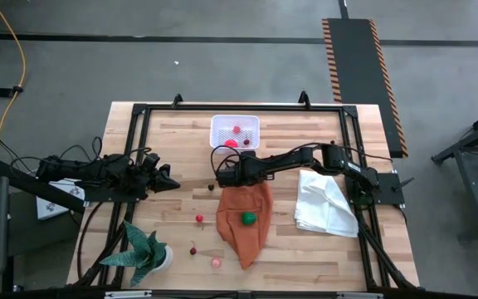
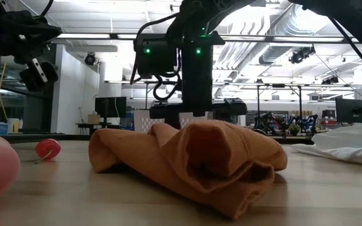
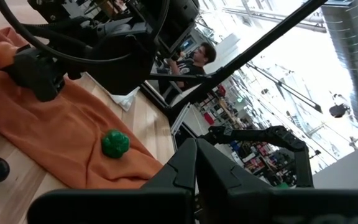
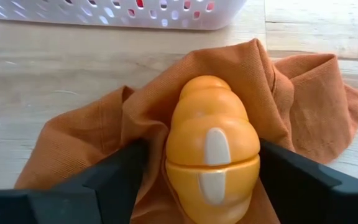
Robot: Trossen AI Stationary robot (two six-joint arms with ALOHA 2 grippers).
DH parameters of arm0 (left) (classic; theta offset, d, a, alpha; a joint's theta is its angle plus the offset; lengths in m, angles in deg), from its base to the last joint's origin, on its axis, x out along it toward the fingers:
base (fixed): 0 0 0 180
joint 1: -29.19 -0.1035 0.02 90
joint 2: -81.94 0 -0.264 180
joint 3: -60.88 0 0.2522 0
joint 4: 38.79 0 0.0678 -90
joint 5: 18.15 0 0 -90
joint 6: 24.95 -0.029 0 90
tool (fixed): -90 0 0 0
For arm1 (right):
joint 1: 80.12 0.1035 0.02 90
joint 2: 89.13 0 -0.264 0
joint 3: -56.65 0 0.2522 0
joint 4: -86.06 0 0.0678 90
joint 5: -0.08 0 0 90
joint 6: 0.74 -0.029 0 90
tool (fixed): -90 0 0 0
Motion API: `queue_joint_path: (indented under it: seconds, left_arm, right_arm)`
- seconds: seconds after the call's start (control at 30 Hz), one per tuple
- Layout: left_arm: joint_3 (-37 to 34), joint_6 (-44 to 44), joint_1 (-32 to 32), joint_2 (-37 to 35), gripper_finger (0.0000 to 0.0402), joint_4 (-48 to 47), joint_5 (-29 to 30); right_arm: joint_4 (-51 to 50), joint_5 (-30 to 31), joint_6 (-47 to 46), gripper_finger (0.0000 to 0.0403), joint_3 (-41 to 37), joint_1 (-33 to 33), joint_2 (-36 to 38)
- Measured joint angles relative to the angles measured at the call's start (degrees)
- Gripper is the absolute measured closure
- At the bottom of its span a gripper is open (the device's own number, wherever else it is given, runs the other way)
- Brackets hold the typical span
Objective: Pick and placing Produce into tupperware
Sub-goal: Put the orange croissant into the white basket
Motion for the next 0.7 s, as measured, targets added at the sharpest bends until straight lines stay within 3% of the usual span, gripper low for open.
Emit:
queue_joint_path:
  seconds: [0.43,0.7]
  left_arm:
    - [0.00,0.00,-0.01,0.00,0.0401,0.00,0.13]
    - [0.00,0.03,0.00,0.00,0.0401,0.00,0.13]
  right_arm:
    - [0.13,-1.07,0.00,0.0191,0.03,0.00,0.00]
    - [-1.02,-1.01,0.44,0.0198,2.00,0.02,0.00]
